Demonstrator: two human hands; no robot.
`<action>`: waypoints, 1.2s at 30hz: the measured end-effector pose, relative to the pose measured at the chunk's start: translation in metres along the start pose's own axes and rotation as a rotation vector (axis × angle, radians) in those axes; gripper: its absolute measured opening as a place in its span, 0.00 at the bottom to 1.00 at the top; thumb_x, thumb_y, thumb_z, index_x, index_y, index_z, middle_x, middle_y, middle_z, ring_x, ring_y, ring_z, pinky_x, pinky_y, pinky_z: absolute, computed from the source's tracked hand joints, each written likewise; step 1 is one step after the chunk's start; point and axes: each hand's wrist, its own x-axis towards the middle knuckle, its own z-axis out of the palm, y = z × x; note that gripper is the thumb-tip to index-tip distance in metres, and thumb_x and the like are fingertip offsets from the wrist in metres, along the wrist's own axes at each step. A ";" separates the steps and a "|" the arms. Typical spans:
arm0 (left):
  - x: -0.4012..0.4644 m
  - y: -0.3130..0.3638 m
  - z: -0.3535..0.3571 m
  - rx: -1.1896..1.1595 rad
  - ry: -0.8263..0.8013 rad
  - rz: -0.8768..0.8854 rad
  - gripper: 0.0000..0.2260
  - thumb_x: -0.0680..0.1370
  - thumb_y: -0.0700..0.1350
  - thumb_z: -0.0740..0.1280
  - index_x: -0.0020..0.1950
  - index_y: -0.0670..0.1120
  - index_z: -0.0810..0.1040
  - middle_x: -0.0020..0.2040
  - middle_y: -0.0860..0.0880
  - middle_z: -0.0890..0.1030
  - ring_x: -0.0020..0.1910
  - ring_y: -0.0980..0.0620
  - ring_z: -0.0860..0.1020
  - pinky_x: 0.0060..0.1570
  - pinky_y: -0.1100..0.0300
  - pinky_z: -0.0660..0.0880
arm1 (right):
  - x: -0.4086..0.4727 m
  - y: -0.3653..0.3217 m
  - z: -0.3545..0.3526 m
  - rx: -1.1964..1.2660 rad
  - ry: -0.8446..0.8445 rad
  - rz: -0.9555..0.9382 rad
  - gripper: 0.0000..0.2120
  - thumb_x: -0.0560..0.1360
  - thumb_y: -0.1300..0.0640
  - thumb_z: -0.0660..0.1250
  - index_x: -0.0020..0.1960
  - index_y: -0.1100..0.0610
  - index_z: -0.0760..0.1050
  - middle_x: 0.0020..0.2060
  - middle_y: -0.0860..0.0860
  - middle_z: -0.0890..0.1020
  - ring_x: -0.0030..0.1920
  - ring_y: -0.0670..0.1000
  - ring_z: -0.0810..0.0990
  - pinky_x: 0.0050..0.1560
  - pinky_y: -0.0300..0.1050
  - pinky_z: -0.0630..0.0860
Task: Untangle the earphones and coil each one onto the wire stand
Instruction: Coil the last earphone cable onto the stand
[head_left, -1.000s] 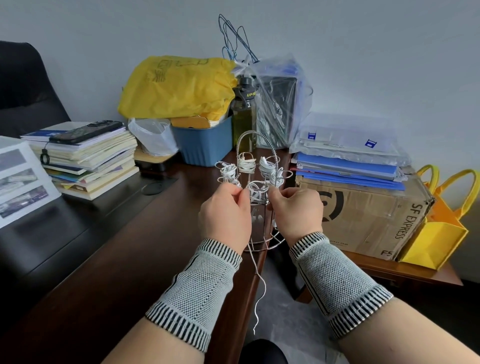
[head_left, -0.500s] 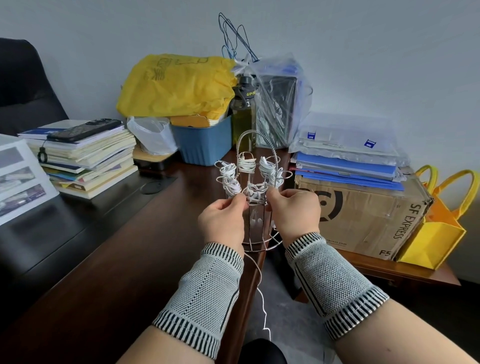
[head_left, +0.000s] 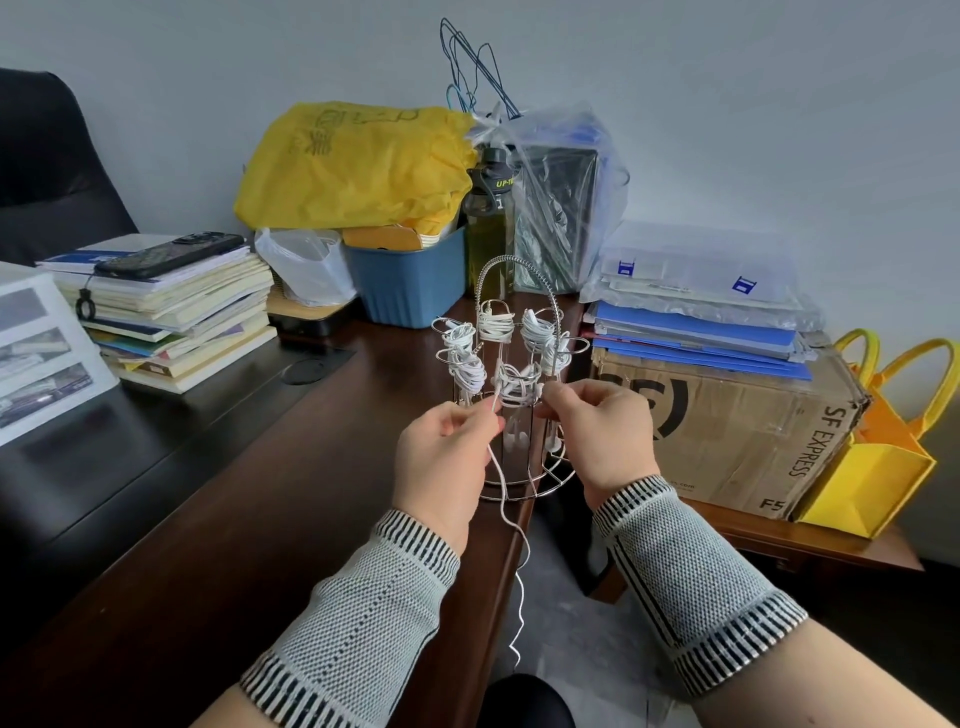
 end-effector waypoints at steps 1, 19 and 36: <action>-0.001 -0.001 -0.002 0.033 -0.015 0.018 0.14 0.73 0.44 0.72 0.27 0.51 0.80 0.49 0.50 0.85 0.52 0.53 0.82 0.55 0.53 0.76 | -0.002 0.002 -0.001 -0.017 -0.012 -0.036 0.10 0.73 0.56 0.70 0.35 0.59 0.80 0.32 0.54 0.83 0.32 0.46 0.79 0.34 0.38 0.75; -0.006 0.001 0.002 0.487 -0.107 0.193 0.05 0.71 0.39 0.70 0.35 0.43 0.80 0.37 0.61 0.79 0.36 0.64 0.77 0.41 0.67 0.74 | -0.015 0.025 -0.004 -0.257 -0.162 -0.741 0.10 0.70 0.47 0.67 0.49 0.47 0.83 0.42 0.44 0.73 0.48 0.49 0.71 0.53 0.34 0.66; 0.008 0.030 -0.030 0.385 -0.251 0.182 0.08 0.76 0.43 0.69 0.37 0.48 0.83 0.28 0.52 0.74 0.30 0.54 0.72 0.37 0.56 0.73 | -0.016 0.016 -0.016 0.080 -0.225 -0.381 0.10 0.73 0.64 0.72 0.41 0.49 0.81 0.34 0.45 0.84 0.35 0.41 0.82 0.41 0.35 0.78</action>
